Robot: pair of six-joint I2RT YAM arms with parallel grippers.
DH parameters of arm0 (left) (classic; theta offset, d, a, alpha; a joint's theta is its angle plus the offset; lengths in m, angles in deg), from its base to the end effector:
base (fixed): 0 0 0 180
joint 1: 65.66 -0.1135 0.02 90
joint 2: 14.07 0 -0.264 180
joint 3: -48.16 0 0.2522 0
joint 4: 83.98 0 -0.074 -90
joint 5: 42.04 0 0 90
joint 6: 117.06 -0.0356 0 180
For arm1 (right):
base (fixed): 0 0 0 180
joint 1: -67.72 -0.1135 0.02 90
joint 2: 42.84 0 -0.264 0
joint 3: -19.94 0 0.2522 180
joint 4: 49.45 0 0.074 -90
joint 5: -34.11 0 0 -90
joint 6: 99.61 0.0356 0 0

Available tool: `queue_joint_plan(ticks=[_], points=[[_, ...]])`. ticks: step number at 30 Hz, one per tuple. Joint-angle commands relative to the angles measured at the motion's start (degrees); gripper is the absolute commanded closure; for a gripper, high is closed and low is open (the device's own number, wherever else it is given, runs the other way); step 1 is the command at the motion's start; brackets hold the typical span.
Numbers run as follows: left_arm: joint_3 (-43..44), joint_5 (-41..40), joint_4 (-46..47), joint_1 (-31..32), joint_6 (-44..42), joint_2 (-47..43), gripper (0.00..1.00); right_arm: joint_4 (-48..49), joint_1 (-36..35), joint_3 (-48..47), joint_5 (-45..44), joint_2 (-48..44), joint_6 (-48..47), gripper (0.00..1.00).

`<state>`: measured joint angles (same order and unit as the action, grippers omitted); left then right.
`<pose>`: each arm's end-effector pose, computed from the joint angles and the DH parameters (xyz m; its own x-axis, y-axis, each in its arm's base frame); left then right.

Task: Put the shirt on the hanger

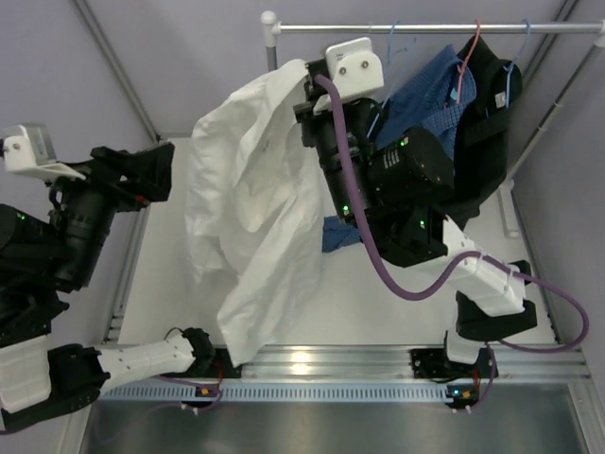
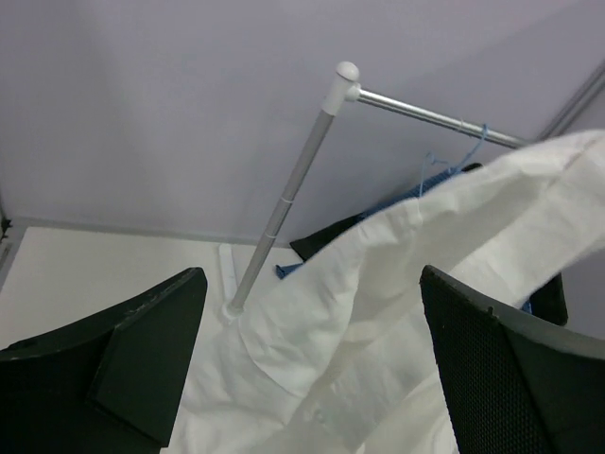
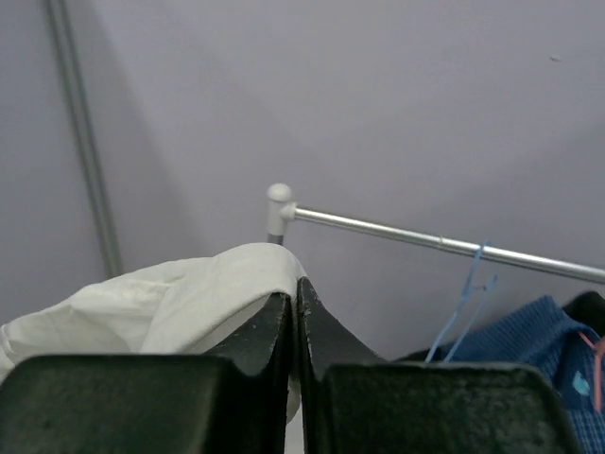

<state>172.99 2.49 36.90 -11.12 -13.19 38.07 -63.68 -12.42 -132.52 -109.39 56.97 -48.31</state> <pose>0.0376 -0.0091 0.5859 0.0916 -0.4184 -0.9036 0.1969 0.8972 -0.3954 0.0783 0.2833 0.6333 0.3820 0.0262 -0.9238 -0.3067 0.9466 -0.1000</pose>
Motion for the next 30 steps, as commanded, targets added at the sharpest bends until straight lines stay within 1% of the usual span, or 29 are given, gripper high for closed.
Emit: queue_joint_plan(ticks=[1,2,3,4,5,6,7,8,9,10,11,12,13,15,16,18,19,21,22,23,24,26,27,29,30], points=[[-3.3,10.8,-0.6,0.1,-2.7,1.7,0.02,5.0,2.4,-0.9,-13.6,5.1,-7.4,1.0],[-6.0,12.8,-0.5,0.1,-2.1,1.6,0.02,4.7,3.3,4.7,-17.0,4.4,-6.5,1.0],[-9.0,14.4,-0.3,0.2,-1.2,1.6,0.02,4.3,4.3,9.3,-18.1,1.5,-4.8,1.0],[-12.3,16.0,-0.3,0.1,-0.5,1.6,0.02,3.8,4.5,14.3,-18.1,-0.9,1.3,1.0],[-19.5,15.9,-0.1,0.2,0.4,1.6,0.02,0.9,4.4,24.2,-16.9,-3.7,6.1,1.0],[-23.4,15.2,0.7,0.2,3.5,1.7,0.02,-2.2,4.5,28.3,-16.3,-9.1,11.2,1.0],[-27.4,14.0,1.7,0.2,4.9,1.2,0.02,-5.0,4.5,31.7,-15.7,-11.5,21.8,1.0],[-35.3,14.0,2.9,0.1,6.7,0.8,0.02,-10.6,4.4,38.1,-13.7,-16.5,27.7,1.0],[-39.2,14.5,6.0,0.2,9.7,0.0,0.02,-12.9,4.5,41.8,-11.5,-19.2,37.5,1.0],[-43.1,16.4,7.8,0.2,11.1,-2.2,0.02,-14.1,4.5,49.1,-9.3,-21.7,42.2,1.0],[-50.5,17.7,9.7,0.1,13.2,-3.5,0.02,-15.7,4.5,52.5,-7.0,-25.9,46.4,1.0],[-54.2,19.3,14.1,0.1,13.5,-4.8,0.02,-15.8,4.5,56.4,-6.2,-28.2,52.8,1.0],[-57.3,21.0,16.3,0.2,13.8,-7.0,0.02,-15.7,4.6,63.5,-5.6,-30.0,55.4,1.0],[-64.6,25.9,20.9,0.2,14.2,-8.5,0.02,-16.0,6.4,69.4,-3.6,-34.5,61.5,1.0],[-66.2,27.4,22.1,0.2,14.7,-9.0,0.02,-16.2,7.5,73.6,-2.8,-35.6,63.4,1.0],[-70.1,30.1,24.1,0.1,16.3,-9.2,0.02,-16.6,11.3,76.8,0.1,-39.0,67.3,1.0],[-71.4,30.3,26.7,0.2,16.5,-9.1,0.02,-16.7,12.5,79.0,0.9,-39.9,68.0,1.0],[-73.9,30.6,30.6,0.1,17.1,-8.6,0.02,-16.7,14.8,80.2,2.7,-42.2,69.5,1.0],[-76.3,30.6,33.0,0.2,17.1,-8.3,0.02,-16.7,15.4,80.6,2.9,-42.6,69.5,1.0],[-77.4,30.4,37.7,0.2,17.0,-7.9,0.02,-16.7,15.8,80.6,3.6,-42.9,69.5,1.0],[-78.5,30.2,40.4,0.2,16.5,-7.1,0.02,-16.7,16.4,80.5,4.1,-42.8,69.3,1.0],[-80.9,28.5,46.5,0.1,16.1,-5.8,0.03,-16.7,16.7,80.0,5.5,-42.5,68.9,1.0],[-81.2,25.1,47.4,0.1,16.0,-3.9,0.05,-16.7,16.8,79.8,5.7,-42.6,68.8,1.0],[-80.5,21.9,47.5,0.1,16.6,-1.4,0.09,-16.6,16.7,79.7,6.5,-43.0,68.7,1.0],[-80.2,20.4,47.6,0.2,17.0,1.3,0.15,-16.6,16.8,79.6,6.6,-43.2,68.6,1.0]])
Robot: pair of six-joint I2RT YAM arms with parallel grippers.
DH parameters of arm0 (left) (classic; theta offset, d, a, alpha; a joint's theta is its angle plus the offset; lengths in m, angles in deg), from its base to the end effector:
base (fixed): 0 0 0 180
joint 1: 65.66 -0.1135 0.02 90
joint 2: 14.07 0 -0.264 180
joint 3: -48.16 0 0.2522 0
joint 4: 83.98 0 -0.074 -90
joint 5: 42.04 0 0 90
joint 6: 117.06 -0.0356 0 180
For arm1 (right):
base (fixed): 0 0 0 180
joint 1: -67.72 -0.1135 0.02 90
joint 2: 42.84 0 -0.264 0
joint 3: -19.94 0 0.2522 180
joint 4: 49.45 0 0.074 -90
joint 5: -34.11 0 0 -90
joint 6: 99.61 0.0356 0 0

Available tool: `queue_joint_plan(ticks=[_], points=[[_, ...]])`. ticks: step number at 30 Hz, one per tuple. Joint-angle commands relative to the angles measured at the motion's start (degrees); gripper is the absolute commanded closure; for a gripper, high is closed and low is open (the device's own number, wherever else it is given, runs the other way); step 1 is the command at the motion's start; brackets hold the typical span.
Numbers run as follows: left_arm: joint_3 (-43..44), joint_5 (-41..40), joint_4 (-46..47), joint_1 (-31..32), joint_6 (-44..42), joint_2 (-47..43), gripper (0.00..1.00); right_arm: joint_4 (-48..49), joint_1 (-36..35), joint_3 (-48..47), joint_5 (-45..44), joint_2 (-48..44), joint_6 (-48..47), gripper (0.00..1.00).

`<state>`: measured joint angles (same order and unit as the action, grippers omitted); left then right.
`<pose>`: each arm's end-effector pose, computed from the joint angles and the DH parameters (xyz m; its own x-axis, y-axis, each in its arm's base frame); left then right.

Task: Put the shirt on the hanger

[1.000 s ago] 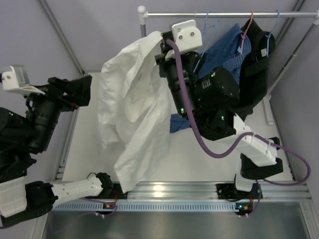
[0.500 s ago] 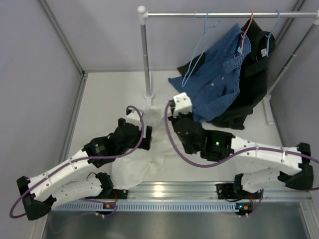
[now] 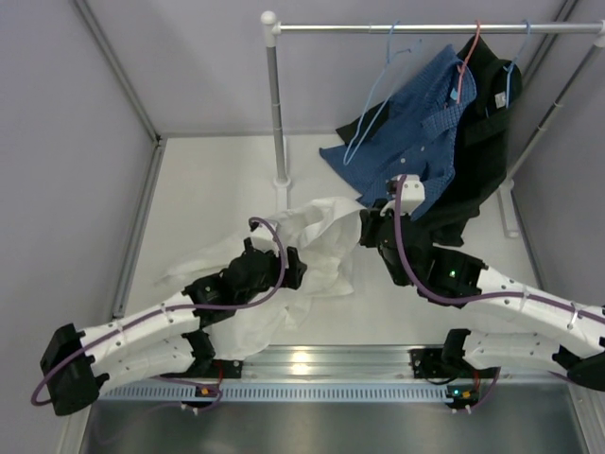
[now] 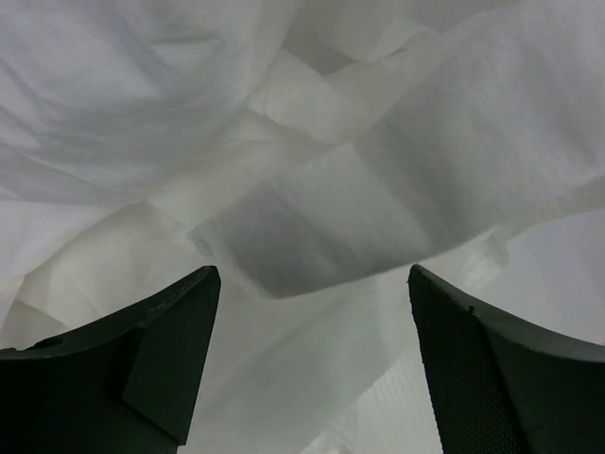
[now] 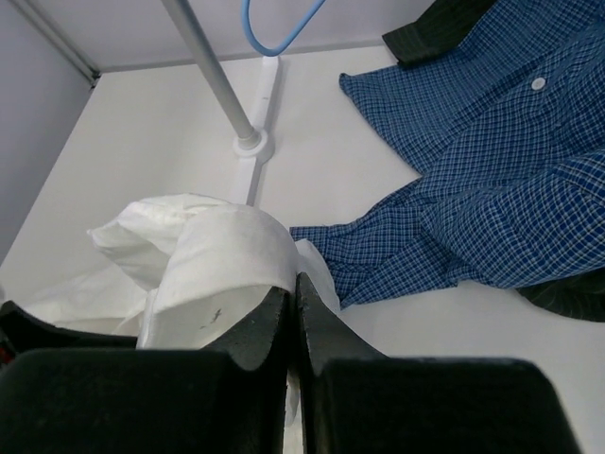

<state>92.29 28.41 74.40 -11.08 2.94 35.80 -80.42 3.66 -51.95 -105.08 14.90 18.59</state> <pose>0.1235 -0.1531 0.2407 -0.5285 -0.0698 -0.8460 0.3827 0.8700 -0.3109 0.1190 0.1831 0.3703 -0.2395 0.2136 -0.9471 -0.1788 0.9491 0.2593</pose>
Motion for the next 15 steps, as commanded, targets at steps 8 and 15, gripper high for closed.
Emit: queue_joint_plan(ticks=[8,15], points=[[-0.3,-18.2,16.3,0.1,-1.5,9.4,0.47,0.9,1.2,-0.1,4.5,-2.2,0.2,1.0],[3.6,-18.7,10.4,0.2,-2.0,8.2,1.0,0.9,8.0,2.0,10.0,-3.7,-0.3,1.0]])
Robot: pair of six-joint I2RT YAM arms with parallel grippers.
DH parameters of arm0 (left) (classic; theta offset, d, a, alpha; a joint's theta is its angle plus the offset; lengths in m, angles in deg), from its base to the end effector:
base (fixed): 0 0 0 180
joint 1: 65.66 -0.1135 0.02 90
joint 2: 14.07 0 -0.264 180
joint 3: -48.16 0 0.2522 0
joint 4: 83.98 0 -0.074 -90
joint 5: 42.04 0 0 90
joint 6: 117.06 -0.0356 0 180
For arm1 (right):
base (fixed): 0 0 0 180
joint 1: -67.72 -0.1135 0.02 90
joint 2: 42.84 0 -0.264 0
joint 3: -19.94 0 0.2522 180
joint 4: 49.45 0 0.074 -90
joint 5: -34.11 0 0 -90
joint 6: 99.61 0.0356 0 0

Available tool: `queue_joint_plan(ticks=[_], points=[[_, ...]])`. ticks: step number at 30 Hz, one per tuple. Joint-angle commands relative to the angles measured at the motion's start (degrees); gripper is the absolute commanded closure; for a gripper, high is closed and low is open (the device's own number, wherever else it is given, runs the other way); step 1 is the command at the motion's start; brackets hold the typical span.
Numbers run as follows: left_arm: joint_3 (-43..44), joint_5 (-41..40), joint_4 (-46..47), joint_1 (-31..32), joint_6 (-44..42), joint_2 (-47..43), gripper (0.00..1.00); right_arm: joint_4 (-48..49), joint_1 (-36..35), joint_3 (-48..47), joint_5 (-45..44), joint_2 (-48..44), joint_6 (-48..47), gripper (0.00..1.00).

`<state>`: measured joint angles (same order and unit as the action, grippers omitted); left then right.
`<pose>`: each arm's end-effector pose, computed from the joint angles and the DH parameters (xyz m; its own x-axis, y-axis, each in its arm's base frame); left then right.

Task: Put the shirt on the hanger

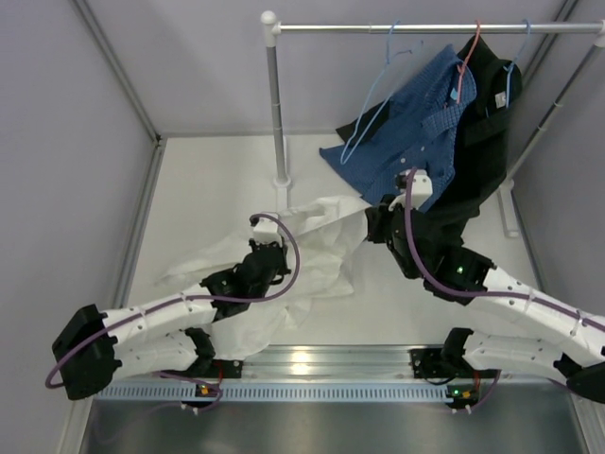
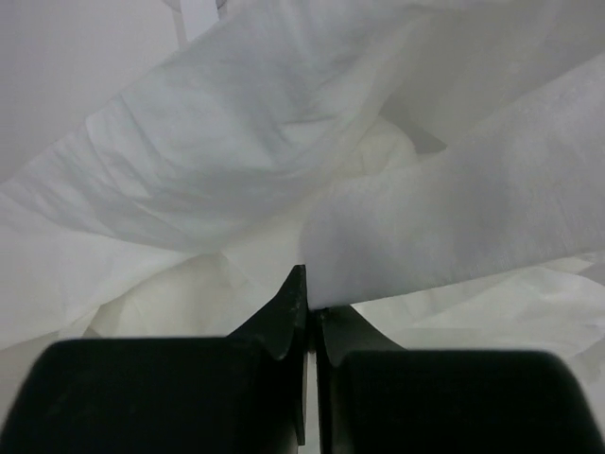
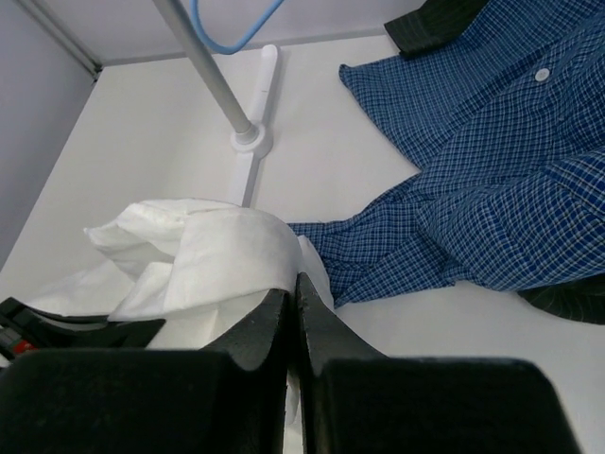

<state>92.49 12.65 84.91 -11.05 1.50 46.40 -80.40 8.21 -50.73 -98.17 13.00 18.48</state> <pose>0.1464 -0.1705 0.2259 -0.4087 -0.0984 -0.9074 0.1962 0.9615 -0.1926 0.1282 0.1705 0.3686 -0.2701 0.2279 -0.9355 -0.2068 0.9352 0.2876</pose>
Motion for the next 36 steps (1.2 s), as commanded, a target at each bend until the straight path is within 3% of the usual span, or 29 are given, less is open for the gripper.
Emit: queue_joint_plan(ticks=[1,7,10,13,14,17,18,21,22,24,27,29,30,33,34,35,36], points=[[4.1,-3.4,-2.4,0.1,-1.0,-3.4,1.0,1.0,4.4,1.0,4.8,-2.0,-0.1,1.0],[15.3,-4.4,-20.8,0.1,-4.2,-11.3,1.0,2.2,7.6,1.3,15.5,-4.6,-4.4,1.0],[28.8,-0.1,-32.3,0.1,-6.9,-12.7,1.0,3.4,7.6,-0.1,27.0,-5.7,-6.7,1.0],[45.9,9.8,-40.1,0.1,-14.0,-10.8,1.0,5.1,7.6,-3.1,38.5,-8.1,-7.3,1.0],[56.1,10.7,-41.7,0.1,-15.1,-10.0,1.0,6.2,7.6,-4.2,41.2,-8.5,-7.2,1.0],[74.1,10.3,-47.7,0.1,-19.4,-3.6,1.0,6.5,7.6,-11.0,48.2,-9.5,-5.6,1.0],[89.6,10.8,-49.7,0.1,-21.0,-0.6,1.0,6.9,7.6,-15.1,49.6,-9.5,-5.3,1.0],[118.6,14.2,-56.0,0.1,-27.6,12.9,1.0,8.7,7.6,-22.3,53.5,-9.2,-3.1,1.0],[120.8,15.0,-54.6,0.1,-31.3,14.8,1.0,8.9,7.6,-23.9,54.9,-8.5,-2.4,1.0],[118.1,14.7,-50.7,0.1,-33.4,16.1,1.0,9.1,7.6,-26.5,55.6,-7.8,-0.1,1.0],[105.3,10.8,-46.0,0.1,-33.2,16.1,1.0,8.6,7.5,-24.3,53.5,-7.8,3.4,1.0],[94.1,4.1,-43.1,0.1,-29.7,16.3,1.0,6.9,7.5,-20.6,46.3,-9.6,6.1,1.0],[90.4,-0.7,-42.7,0.1,-26.5,16.8,1.0,6.4,7.5,-15.5,39.3,-11.2,7.2,1.0],[74.9,-5.5,-42.5,-0.3,-19.8,17.1,1.0,3.7,7.2,-3.7,29.6,-13.4,12.0,1.0],[70.4,-4.3,-41.9,-0.5,-15.7,16.7,1.0,4.3,6.9,0.0,26.1,-15.0,14.4,1.0],[60.2,-2.3,-38.1,-0.6,-14.4,16.1,1.0,6.2,6.4,7.2,25.2,-15.7,15.6,1.0],[55.5,3.3,-36.2,-0.6,-13.3,15.6,1.0,6.6,6.2,10.0,23.0,-16.1,16.5,1.0]])
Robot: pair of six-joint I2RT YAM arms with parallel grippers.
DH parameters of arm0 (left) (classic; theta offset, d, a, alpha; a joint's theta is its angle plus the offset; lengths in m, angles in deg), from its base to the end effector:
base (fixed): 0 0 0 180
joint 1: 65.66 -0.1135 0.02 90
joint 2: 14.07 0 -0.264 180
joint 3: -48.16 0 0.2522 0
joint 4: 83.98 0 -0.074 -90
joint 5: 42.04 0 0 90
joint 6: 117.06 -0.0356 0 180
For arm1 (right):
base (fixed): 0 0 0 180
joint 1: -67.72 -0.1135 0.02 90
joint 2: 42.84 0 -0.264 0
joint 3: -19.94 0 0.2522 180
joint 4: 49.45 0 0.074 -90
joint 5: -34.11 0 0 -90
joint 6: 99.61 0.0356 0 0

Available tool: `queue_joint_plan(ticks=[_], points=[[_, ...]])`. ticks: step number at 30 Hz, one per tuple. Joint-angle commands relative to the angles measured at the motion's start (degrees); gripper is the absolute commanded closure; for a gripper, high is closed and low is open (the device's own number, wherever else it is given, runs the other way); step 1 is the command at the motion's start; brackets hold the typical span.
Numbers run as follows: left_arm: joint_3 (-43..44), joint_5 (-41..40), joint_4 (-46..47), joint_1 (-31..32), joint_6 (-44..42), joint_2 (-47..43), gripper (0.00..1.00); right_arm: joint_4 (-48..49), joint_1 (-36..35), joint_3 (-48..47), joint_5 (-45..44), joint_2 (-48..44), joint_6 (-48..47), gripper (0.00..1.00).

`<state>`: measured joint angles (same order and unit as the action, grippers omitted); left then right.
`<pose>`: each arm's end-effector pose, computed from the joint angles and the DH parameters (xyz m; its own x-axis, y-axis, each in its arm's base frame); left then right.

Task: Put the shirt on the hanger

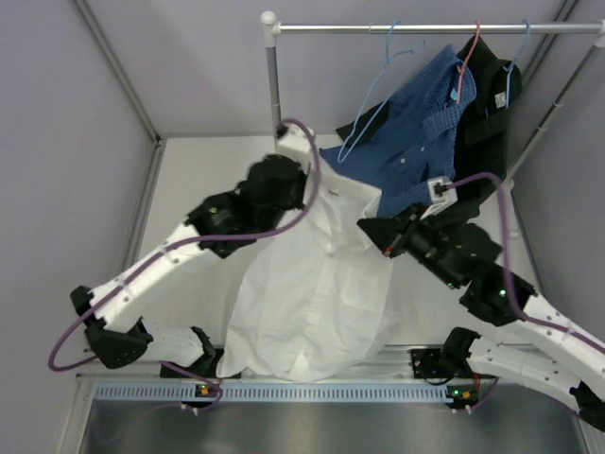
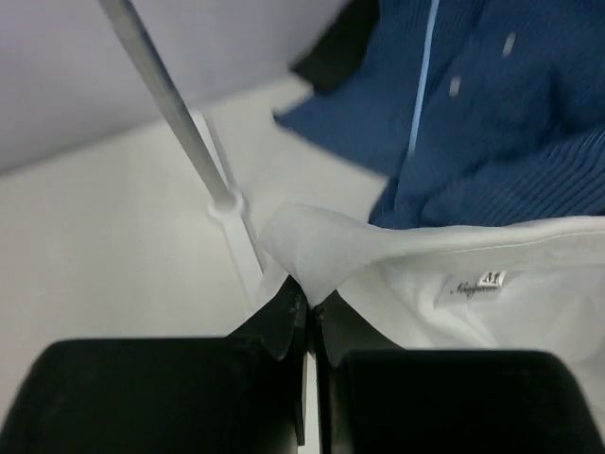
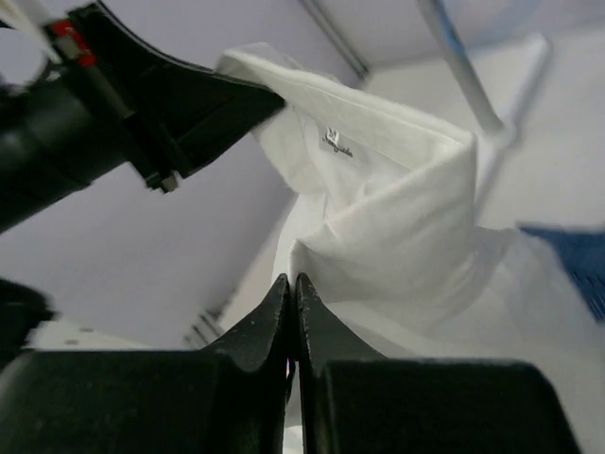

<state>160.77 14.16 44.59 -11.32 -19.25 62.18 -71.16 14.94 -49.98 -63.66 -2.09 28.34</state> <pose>0.1679 -0.2000 0.4925 -0.1994 0.0841 -0.9763 0.3381 0.9410 0.0121 0.0937 0.1154 0.4229 -0.3734 0.5157 -0.7711 -0.6065 0.4932 0.6236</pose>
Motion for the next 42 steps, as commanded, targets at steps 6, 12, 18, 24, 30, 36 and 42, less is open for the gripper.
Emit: queue_joint_plan(ticks=[6,12,18,24,30,36,42], points=[[-40.1,16.8,18.7,-0.3,14.8,-2.5,1.0,-1.6,-1.2,27.3,-17.8,-3.0,11.0,0.97],[-42.8,19.8,20.4,-0.3,16.9,-1.1,1.0,-5.1,-1.0,26.4,-19.7,-4.2,0.3,0.37],[-42.5,22.3,20.4,-0.3,15.7,-5.1,1.0,-7.5,-0.3,16.5,0.8,-0.7,-23.9,0.07],[-43.7,23.9,20.4,-0.3,15.2,-8.2,1.0,-11.0,0.0,5.8,11.4,15.0,-41.1,0.05],[-44.4,24.3,20.4,-0.3,15.0,-9.8,1.0,-10.6,0.0,1.1,11.0,24.8,-50.6,0.18],[-45.1,24.3,20.3,-0.3,14.8,-11.3,1.0,-4.5,0.1,3.6,1.6,26.7,-49.7,0.72],[-46.0,23.0,20.8,-0.3,15.3,-11.6,1.0,2.3,0.1,6.1,-5.2,23.0,-45.3,1.0]])
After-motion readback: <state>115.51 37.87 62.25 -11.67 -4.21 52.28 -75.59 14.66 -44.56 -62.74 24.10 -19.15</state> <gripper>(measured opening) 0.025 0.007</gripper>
